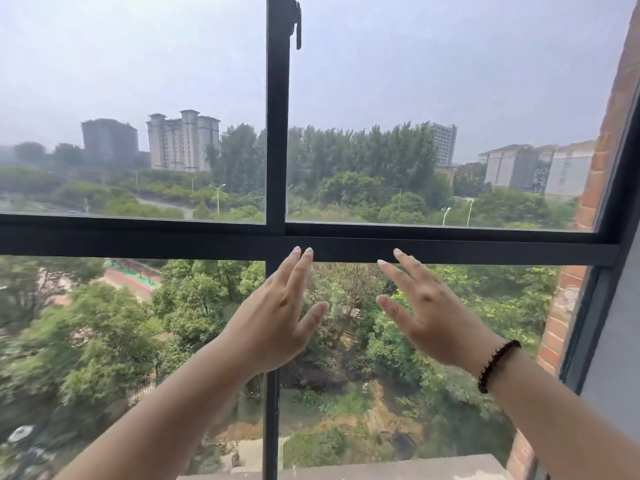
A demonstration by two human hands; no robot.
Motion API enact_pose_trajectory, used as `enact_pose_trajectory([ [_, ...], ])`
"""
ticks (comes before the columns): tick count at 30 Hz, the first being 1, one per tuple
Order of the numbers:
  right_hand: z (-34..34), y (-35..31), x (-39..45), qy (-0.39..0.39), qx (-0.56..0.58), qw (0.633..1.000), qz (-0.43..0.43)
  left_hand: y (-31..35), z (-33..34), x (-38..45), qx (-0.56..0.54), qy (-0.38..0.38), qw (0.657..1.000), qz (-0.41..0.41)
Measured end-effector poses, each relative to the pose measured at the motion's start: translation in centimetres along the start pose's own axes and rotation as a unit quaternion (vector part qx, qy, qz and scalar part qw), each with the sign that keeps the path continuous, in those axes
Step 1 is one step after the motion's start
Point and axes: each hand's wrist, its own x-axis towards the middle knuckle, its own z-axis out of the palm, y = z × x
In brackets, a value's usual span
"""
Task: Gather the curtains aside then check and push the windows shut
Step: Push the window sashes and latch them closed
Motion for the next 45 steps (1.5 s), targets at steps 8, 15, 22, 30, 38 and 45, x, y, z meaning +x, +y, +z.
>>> enact_pose_trajectory([
  [8,-0.3,7.1,6.9,0.022,0.010,0.999,-0.047,1.4,2.1,8.6,0.026,0.049,0.998,-0.026],
  [15,0.6,10.7,10.8,0.030,0.031,0.996,-0.083,0.2,3.6,13.2,0.082,0.045,0.993,-0.070],
  [22,1.8,12.6,15.4,0.030,0.037,0.994,-0.102,-1.8,3.1,17.4,0.123,0.054,0.986,-0.097],
  [30,1.3,12.1,22.1,0.063,0.041,0.988,-0.134,-5.0,2.3,22.6,0.151,0.107,0.976,-0.116],
  [38,-1.1,11.0,31.6,0.130,0.010,0.971,-0.202,-8.6,-0.3,29.2,0.174,0.146,0.967,-0.115],
  [45,-3.1,11.9,38.2,0.219,0.019,0.944,-0.247,-10.3,-2.3,33.5,0.226,0.201,0.947,-0.105],
])
